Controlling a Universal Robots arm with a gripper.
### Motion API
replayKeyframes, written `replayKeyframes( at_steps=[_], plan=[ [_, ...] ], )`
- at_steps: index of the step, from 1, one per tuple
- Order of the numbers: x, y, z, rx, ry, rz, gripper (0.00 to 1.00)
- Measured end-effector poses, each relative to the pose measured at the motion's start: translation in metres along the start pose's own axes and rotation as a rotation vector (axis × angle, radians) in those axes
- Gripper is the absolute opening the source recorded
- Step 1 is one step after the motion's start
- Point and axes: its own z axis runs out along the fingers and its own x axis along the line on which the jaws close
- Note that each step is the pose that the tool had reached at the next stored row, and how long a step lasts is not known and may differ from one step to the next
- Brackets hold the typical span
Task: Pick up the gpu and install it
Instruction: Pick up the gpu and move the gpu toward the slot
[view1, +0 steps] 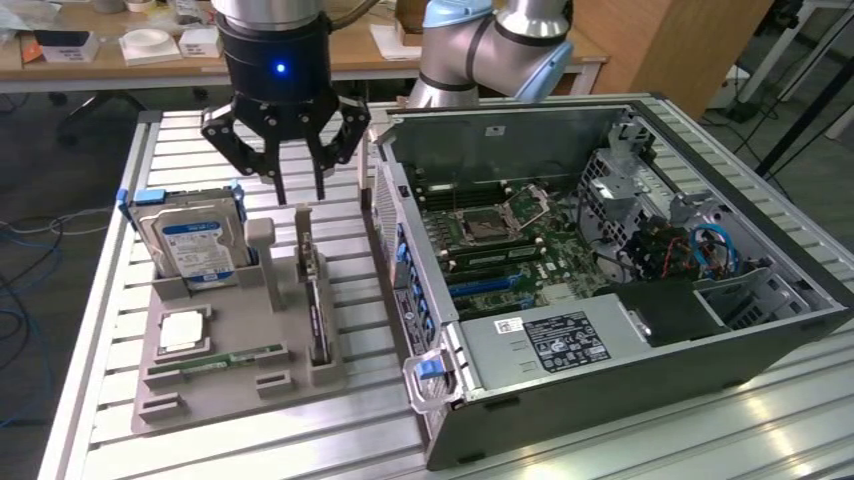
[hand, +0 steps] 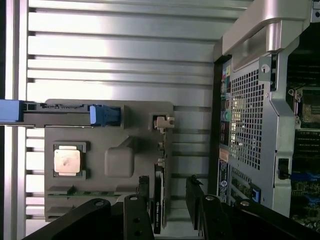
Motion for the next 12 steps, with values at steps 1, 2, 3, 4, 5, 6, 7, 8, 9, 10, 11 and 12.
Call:
replayKeyframes(
  at_steps=[1,2,3,4,5,6,7,8,9,10,11,12],
  plan=[
    [0.0,-0.0013,0.0014,0.0001,0.0001,0.0,0.43],
    [0.0,-0.0026,0.0031,0.0001,0.0,0.0,0.43],
    [0.0,-0.0038,0.0048,0.0,0.0,0.0,0.43],
    [0.0,-0.0051,0.0065,0.0001,0.0001,0.0,0.43],
    [0.0,-0.0066,0.0084,0.0001,0.0001,0.0,0.43],
    [0.0,-0.0084,0.0101,0.0001,0.0002,0.0,0.43],
    [0.0,-0.0101,0.0119,0.0,0.0,0.0,0.43],
    [0.0,-0.0116,0.0137,0.0,-0.0001,0.0,0.43],
    [0.0,-0.0131,0.0153,0.0001,0.0,0.0,0.43],
    [0.0,-0.0146,0.017,0.0001,0.0001,0.0,0.43],
    [0.001,-0.0162,0.0188,0.0001,0.0001,0.0,0.43],
    [0.001,-0.0181,0.0206,0.0001,0.0002,0.0,0.43]
  ],
)
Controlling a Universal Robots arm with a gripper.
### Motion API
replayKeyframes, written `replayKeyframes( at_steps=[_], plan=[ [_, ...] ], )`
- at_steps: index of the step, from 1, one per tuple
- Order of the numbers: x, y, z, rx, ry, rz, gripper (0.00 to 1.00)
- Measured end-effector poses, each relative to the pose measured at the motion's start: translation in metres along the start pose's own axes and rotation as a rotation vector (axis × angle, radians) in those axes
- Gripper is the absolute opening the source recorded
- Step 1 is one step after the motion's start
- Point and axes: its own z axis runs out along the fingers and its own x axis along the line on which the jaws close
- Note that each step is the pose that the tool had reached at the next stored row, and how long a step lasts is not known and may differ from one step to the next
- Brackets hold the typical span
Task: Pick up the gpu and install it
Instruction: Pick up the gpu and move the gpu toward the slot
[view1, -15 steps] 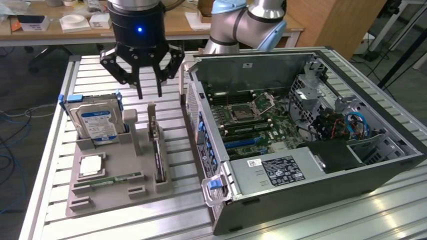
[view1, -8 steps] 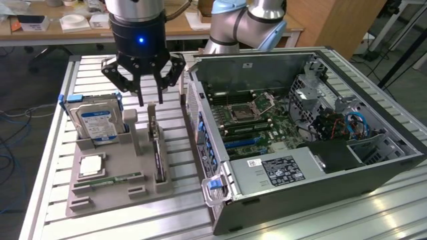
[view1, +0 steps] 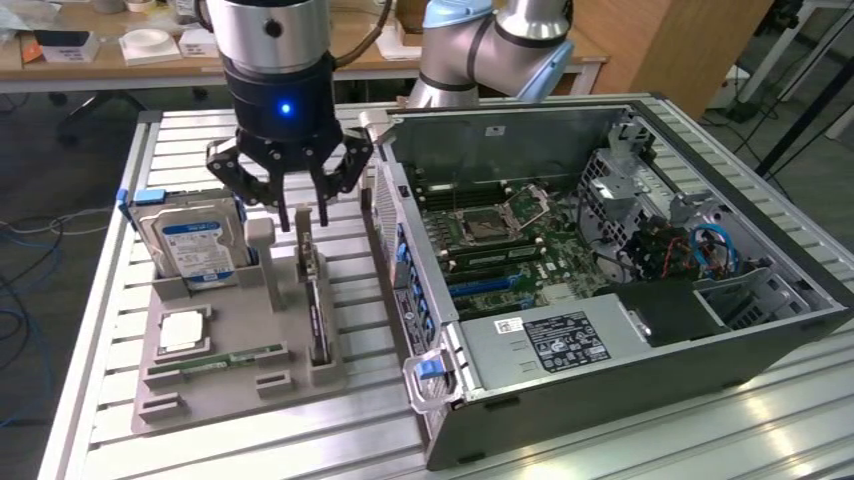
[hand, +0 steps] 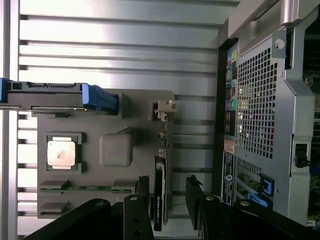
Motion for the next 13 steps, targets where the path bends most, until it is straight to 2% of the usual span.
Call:
replayKeyframes(
  at_steps=[13],
  plan=[
    [0.001,-0.0202,0.0227,-0.0001,-0.0001,0.0,0.43]
  ],
)
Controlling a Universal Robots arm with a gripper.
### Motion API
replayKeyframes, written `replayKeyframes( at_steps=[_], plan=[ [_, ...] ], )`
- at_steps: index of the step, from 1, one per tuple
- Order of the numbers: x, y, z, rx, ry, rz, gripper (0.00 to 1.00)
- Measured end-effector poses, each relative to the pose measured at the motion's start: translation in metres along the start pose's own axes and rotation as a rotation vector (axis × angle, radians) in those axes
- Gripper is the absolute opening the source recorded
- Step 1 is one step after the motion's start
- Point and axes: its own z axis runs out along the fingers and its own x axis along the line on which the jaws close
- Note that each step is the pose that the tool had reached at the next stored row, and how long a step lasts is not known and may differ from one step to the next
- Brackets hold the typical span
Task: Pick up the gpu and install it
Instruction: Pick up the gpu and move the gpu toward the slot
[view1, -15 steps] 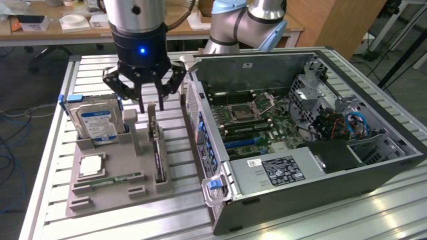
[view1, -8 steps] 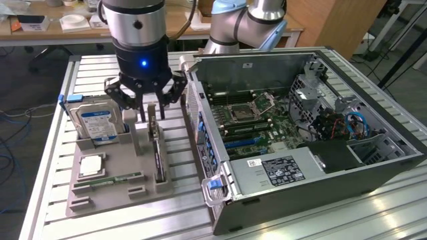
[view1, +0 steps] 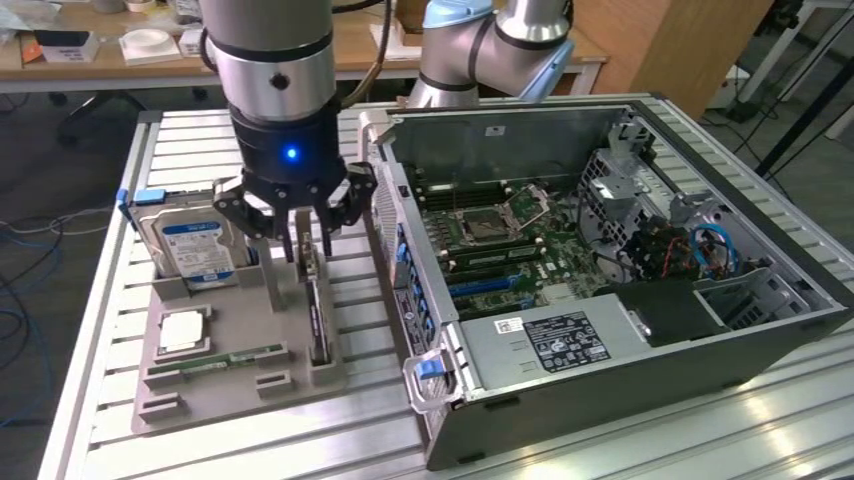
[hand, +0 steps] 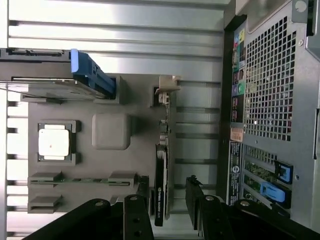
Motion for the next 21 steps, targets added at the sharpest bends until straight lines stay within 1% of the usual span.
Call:
replayKeyframes(
  at_steps=[21],
  plan=[
    [0.001,-0.0074,0.0379,0.0,0.0,0.0,0.43]
  ],
)
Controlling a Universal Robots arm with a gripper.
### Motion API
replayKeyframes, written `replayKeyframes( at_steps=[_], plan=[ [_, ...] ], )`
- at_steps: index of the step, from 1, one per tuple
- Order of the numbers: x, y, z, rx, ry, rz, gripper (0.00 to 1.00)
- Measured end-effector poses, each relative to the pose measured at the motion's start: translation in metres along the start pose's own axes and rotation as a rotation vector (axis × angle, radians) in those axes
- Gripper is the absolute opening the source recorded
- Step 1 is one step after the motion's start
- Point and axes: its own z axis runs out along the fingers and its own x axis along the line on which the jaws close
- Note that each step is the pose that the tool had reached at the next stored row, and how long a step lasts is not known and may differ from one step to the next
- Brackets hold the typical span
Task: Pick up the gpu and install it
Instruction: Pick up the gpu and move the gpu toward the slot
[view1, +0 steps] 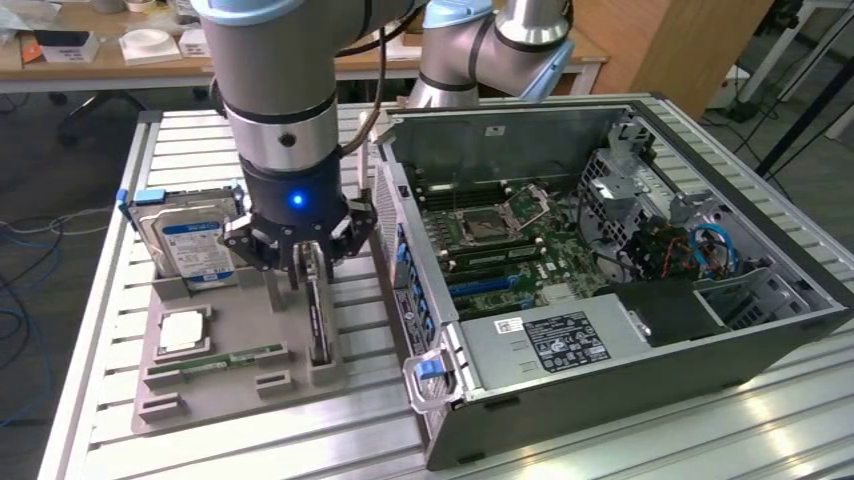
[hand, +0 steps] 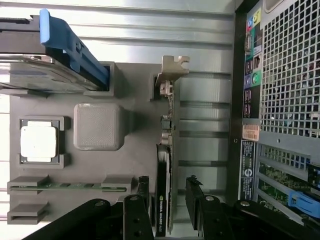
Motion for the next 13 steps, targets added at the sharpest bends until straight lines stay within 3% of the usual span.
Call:
replayKeyframes(
  at_steps=[13],
  plan=[
    [0.001,-0.0057,0.0235,0.0,0.0,0.0,0.43]
  ],
)
